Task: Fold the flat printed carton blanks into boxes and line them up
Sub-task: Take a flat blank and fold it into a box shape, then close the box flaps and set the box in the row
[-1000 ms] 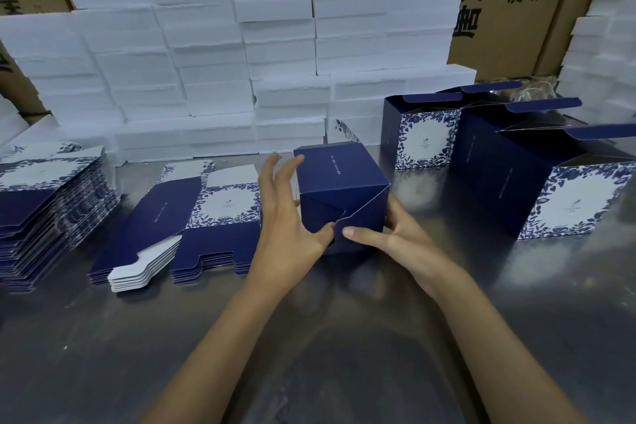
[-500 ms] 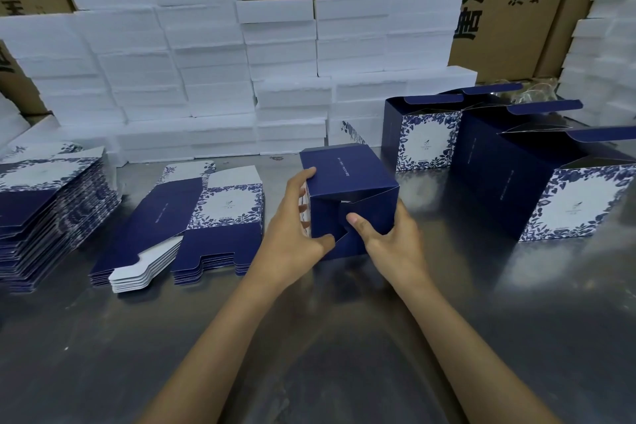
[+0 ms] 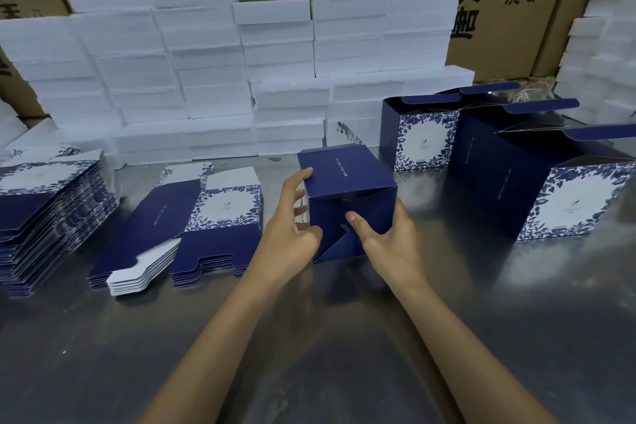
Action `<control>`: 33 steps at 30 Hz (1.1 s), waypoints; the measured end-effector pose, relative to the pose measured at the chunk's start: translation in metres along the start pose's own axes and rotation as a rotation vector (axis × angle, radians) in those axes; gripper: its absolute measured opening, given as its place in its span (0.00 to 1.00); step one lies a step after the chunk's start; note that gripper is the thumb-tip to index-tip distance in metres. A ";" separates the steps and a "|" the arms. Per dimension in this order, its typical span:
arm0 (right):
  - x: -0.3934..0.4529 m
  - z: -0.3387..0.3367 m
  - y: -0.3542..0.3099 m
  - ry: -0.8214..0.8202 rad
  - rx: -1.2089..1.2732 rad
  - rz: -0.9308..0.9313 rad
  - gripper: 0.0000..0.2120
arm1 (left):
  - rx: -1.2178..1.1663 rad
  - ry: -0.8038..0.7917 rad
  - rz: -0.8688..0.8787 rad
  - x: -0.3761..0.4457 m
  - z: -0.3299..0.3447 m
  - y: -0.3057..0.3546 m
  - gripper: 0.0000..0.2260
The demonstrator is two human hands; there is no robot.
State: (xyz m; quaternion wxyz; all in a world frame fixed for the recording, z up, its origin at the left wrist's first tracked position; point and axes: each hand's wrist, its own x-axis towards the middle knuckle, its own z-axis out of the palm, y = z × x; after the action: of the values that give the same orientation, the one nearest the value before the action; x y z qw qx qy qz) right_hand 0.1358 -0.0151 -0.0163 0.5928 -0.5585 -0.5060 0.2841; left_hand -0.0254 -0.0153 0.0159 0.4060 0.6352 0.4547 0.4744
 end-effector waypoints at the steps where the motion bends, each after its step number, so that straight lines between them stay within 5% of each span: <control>1: 0.001 -0.002 -0.001 -0.039 0.022 0.030 0.19 | -0.029 0.010 -0.019 0.001 -0.001 0.002 0.37; 5: 0.002 -0.016 -0.015 -0.220 0.270 0.202 0.32 | -0.283 0.127 -0.167 0.005 -0.007 0.009 0.32; 8: 0.004 -0.022 -0.021 -0.178 0.286 0.327 0.47 | -0.419 0.157 -0.215 0.004 -0.011 0.010 0.27; 12: 0.008 -0.026 -0.026 -0.154 0.474 0.330 0.16 | -0.599 0.286 -0.195 0.004 -0.012 0.015 0.21; 16: 0.013 -0.033 -0.025 -0.027 0.422 0.244 0.16 | -0.693 0.356 -0.200 0.007 -0.019 0.020 0.14; 21: 0.009 -0.033 -0.032 -0.015 0.317 0.230 0.09 | -0.476 0.210 -0.210 0.006 -0.016 0.021 0.17; 27: -0.005 -0.030 -0.047 -0.115 0.203 0.187 0.38 | -0.259 0.153 -0.180 0.004 -0.010 0.022 0.16; 30: -0.007 -0.026 -0.046 -0.128 0.201 0.179 0.33 | -0.213 0.156 -0.195 0.003 -0.009 0.022 0.17; 33: -0.006 -0.020 -0.042 -0.113 0.256 0.174 0.29 | -0.064 0.170 -0.139 0.003 -0.011 0.026 0.08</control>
State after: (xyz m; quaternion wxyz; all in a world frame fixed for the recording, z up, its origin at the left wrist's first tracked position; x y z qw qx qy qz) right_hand 0.1428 -0.0374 0.0247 0.6027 -0.5032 -0.4482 0.4274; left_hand -0.0304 -0.0178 0.0435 0.4181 0.5461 0.5151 0.5116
